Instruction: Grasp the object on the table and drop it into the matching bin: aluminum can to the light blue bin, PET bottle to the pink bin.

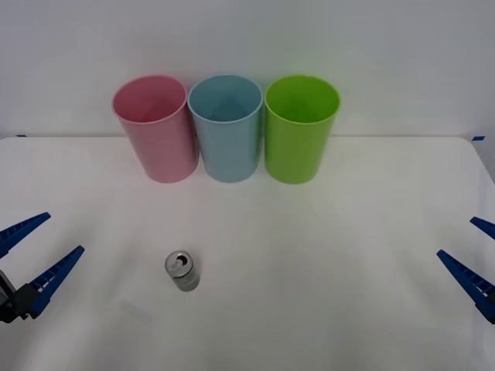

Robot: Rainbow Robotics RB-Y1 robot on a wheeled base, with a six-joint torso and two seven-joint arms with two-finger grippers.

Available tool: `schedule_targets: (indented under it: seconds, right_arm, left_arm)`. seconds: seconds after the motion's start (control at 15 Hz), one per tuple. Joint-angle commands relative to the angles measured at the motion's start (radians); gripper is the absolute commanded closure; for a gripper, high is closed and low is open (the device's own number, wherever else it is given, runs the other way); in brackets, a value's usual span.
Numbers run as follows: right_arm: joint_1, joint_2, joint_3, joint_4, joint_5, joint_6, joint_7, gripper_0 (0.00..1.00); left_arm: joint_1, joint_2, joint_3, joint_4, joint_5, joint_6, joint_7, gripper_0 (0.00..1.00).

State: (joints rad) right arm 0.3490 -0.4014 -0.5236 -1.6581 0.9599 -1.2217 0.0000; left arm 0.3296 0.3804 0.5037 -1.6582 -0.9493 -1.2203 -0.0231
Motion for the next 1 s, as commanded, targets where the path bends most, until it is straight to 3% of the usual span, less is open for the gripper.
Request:
schedule_targets:
  seconds: [0.07, 0.53, 1.0]
  right_arm:
    - [0.0, 0.0, 0.0, 0.0, 0.0, 0.0, 0.0, 0.0]
    - [0.0, 0.0, 0.0, 0.0, 0.0, 0.0, 0.0, 0.0]
    - [0.0, 0.0, 0.0, 0.0, 0.0, 0.0, 0.0, 0.0]
  left_arm:
    - [0.031, 0.021, -0.002, 0.0, 0.011, -0.012, -0.005, 0.0]
    - [0.129, 0.074, -0.002, 0.001, 0.03, -0.047, -0.051, 0.0]
    - [0.16, 0.19, -0.094, 0.166, 0.089, -0.091, -0.298, 0.0]
